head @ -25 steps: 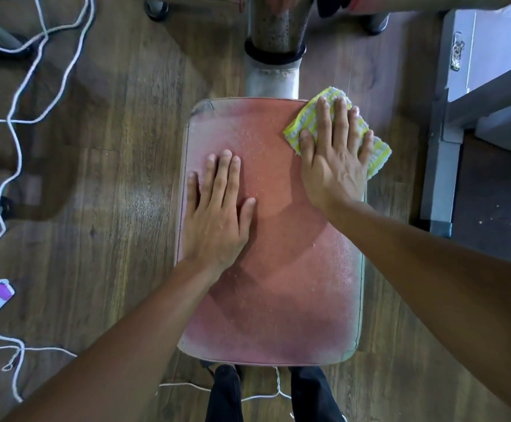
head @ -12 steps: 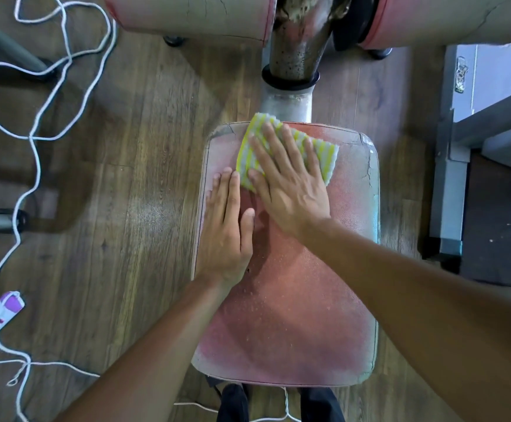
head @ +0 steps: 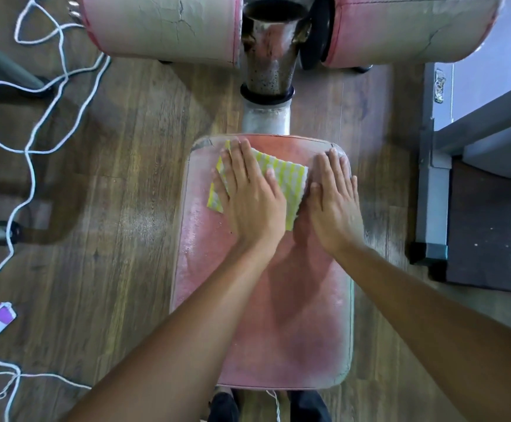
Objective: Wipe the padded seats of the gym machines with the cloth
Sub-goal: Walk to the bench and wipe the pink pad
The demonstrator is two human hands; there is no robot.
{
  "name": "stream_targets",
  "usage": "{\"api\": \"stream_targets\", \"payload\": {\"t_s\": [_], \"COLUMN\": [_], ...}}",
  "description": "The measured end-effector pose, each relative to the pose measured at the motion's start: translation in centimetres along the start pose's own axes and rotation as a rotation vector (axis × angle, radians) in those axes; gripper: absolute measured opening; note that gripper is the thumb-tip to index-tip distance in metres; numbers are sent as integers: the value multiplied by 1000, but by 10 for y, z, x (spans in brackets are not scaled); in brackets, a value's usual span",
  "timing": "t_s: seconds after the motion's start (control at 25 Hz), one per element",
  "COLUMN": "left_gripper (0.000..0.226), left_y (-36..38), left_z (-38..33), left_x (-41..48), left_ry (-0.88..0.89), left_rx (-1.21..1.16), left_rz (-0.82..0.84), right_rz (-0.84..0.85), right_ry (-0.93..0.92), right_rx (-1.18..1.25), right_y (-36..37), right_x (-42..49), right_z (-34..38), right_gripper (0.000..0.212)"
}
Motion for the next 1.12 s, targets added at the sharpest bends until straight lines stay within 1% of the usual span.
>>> {"api": "stream_targets", "payload": {"t_s": [0.08, 0.16, 0.32, 0.48, 0.64, 0.8, 0.96, 1.12], "left_gripper": [62, 65, 65, 65, 64, 63, 63, 62], "left_y": [17, 27, 27, 22, 17, 13, 10, 4], "left_z": [-7, -5, 0, 18, 33, 47, 60, 75], "left_x": [8, 8, 0, -23, -50, -79, -107, -134], "left_ry": [-139, -202, -172, -170, -168, -164, -136, -98], "left_rx": [15, 56, 95, 110, 107, 131, 136, 155], "left_rz": [-12, -64, -120, -96, -79, -82, -58, -51], "right_rz": [44, 45, 39, 82, 5, -10, -34, 23], "right_ry": [-66, -81, -87, -68, -118, -82, -76, -104], "right_rx": [-20, -52, -74, -61, -36, -81, -126, -233], "right_y": [3, 5, 8, 5, 6, 22, 27, 37], "right_x": [1, 1, 0, -6, -50, -105, -141, -167], "right_z": [-3, -6, -6, -4, 15, 16, 12, 8], "right_gripper": [50, 51, 52, 54, 54, 52, 51, 54]}}
Point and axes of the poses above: each hand's wrist, its own x-axis towards the middle knuckle, its own y-axis out of the palm, z = x × y, the point moved 8 cm from there along x, towards the middle knuckle, and after that the axes turned 6 degrees about -y, right-handed, at the moved point
